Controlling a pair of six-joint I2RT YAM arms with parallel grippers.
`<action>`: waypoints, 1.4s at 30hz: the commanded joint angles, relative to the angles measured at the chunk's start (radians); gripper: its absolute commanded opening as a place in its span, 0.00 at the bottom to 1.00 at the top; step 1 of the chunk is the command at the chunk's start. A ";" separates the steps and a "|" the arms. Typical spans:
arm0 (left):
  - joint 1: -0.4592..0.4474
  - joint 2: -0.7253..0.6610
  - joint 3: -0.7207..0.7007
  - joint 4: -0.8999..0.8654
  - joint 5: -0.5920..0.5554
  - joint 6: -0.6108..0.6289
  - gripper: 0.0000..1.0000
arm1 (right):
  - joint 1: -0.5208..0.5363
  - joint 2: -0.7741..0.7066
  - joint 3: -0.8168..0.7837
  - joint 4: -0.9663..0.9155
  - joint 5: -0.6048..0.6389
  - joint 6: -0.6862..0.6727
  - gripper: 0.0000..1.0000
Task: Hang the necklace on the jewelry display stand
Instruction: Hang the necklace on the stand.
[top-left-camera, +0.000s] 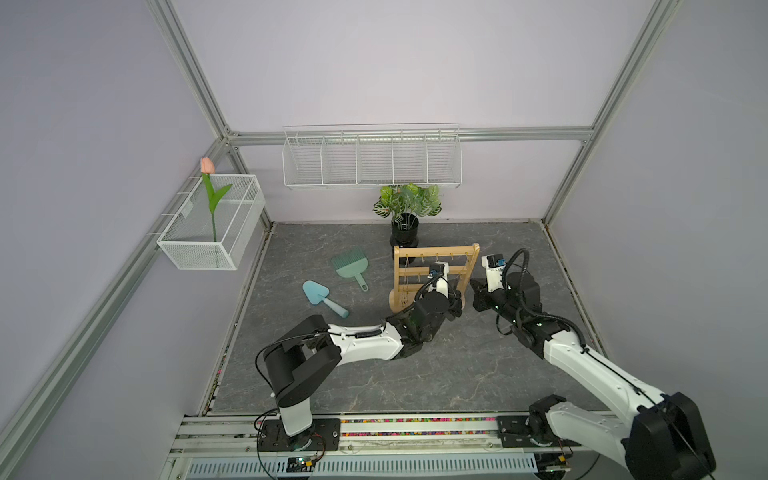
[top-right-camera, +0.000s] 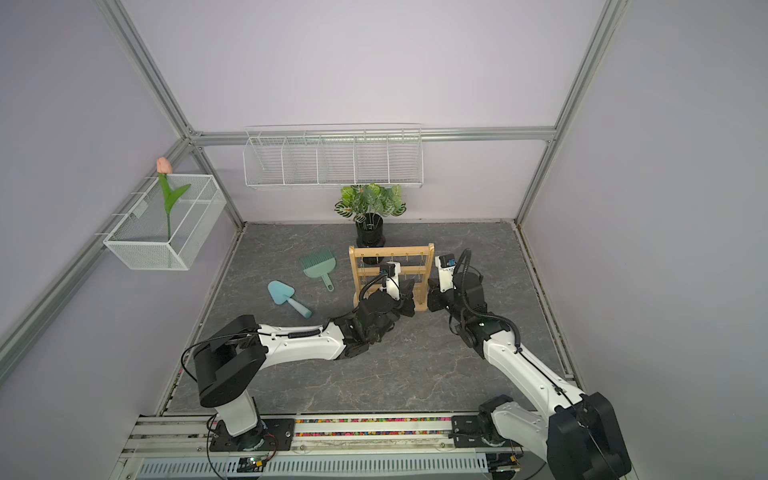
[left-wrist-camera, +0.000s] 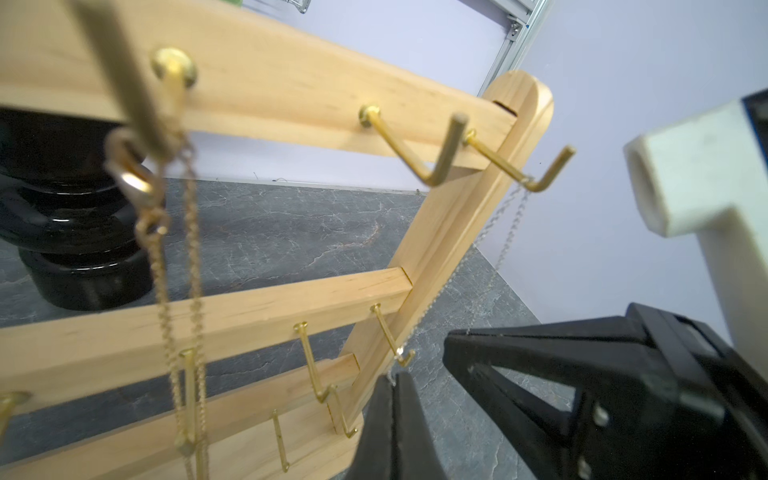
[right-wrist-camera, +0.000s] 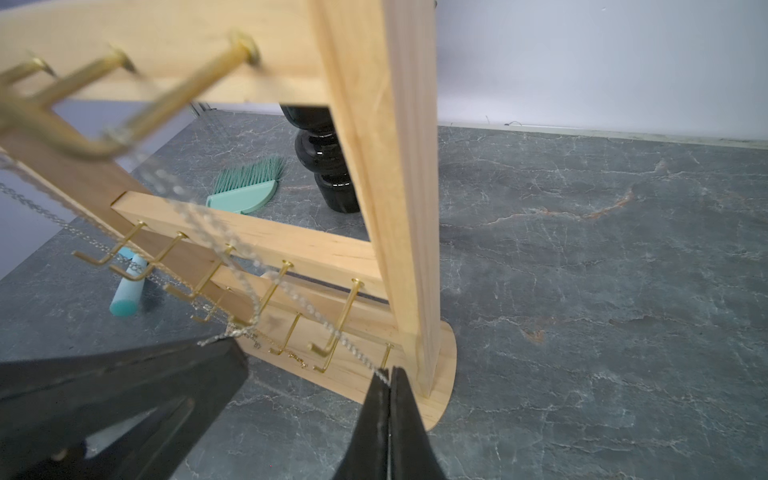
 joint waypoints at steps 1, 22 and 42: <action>0.008 -0.013 0.011 -0.022 -0.029 -0.005 0.00 | -0.003 0.019 -0.021 0.048 -0.013 0.014 0.07; 0.028 0.053 0.113 -0.070 -0.019 0.031 0.00 | -0.003 0.089 -0.057 0.148 -0.012 0.032 0.07; 0.028 0.062 0.125 -0.110 -0.029 0.023 0.00 | -0.004 0.107 -0.054 0.167 -0.007 0.040 0.20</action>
